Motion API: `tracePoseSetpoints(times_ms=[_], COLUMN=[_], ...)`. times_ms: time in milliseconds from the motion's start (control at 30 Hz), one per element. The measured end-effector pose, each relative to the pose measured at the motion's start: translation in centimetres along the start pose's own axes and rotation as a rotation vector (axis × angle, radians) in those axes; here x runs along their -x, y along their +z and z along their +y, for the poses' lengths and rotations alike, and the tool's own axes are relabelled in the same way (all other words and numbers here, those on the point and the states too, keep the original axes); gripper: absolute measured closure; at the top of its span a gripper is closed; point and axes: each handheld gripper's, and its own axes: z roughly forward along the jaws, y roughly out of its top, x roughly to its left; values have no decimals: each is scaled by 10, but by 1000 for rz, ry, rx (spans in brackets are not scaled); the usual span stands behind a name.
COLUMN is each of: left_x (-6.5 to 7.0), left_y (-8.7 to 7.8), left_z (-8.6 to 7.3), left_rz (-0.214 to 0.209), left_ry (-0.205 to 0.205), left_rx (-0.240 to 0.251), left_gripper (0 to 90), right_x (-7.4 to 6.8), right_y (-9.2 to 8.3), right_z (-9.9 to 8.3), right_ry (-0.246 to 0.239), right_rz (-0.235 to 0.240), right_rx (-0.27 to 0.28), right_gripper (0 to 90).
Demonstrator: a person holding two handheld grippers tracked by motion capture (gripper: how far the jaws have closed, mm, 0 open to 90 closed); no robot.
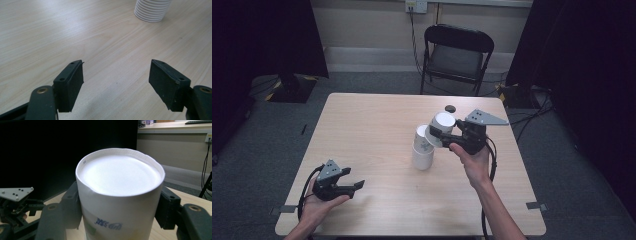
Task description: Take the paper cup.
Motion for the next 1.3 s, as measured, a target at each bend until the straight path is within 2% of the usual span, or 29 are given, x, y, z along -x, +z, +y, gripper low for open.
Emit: tracePoseSetpoints(times_ms=[100,200,333,467,500,533,600,667,733,767,867,933,967,1067,1133,1233,1267,1300], left_x=[1,2,4,8,12,12,18,26,33,40,47,55,58,70,74,83,85,86], left_y=[-3,-7,-10,-10,-6,-6,0,5,10,13,17,21,23,30,32,32,32,32], left_z=[5,7,9,15,19,19,25,32,41,48,57,65,68,73,73,67,66,65], left_rz=[-18,-15,-30,-46,-73,-73,-91,-106,-126,-143,-165,-177,-180,-220,-231,-255,-257,-260], left_ry=[6,8,-4,14,20,20,34,74,92,98,112,138,148,161,167,160,165,175], left_rx=[4,19,33,54,49,49,56,53,56,73,84,101,103,134,138,168,161,158], left_gripper=[315,319,336,365,380,380,388,399,400,426,445,450,453,479,490,511,531,531], right_x=[-2,-3,-7,-14,-17,-17,-19,-21,-24,-27,-32,-35,-39,-44,-45,-50,-55,-55], right_y=[-8,-11,-19,-19,-17,-17,-13,-10,-7,-5,-3,-3,-2,0,1,7,11,11], right_z=[-6,-9,-16,-26,-32,-32,-40,-46,-51,-54,-56,-57,-60,-64,-66,-71,-74,-74], right_ry=[14,23,41,45,41,41,50,55,63,67,54,43,48,47,45,56,58,58], right_rz=[-6,-4,13,26,32,32,45,56,71,81,94,92,112,124,128,150,175,175], right_rx=[-5,-3,-3,-37,-50,-50,-73,-83,-93,-102,-106,-101,-93,-105,-109,-117,-127,-127], right_gripper=[356,357,358,359,359,359,360,360,361,361,361,361,361,361,361,361,361,361])
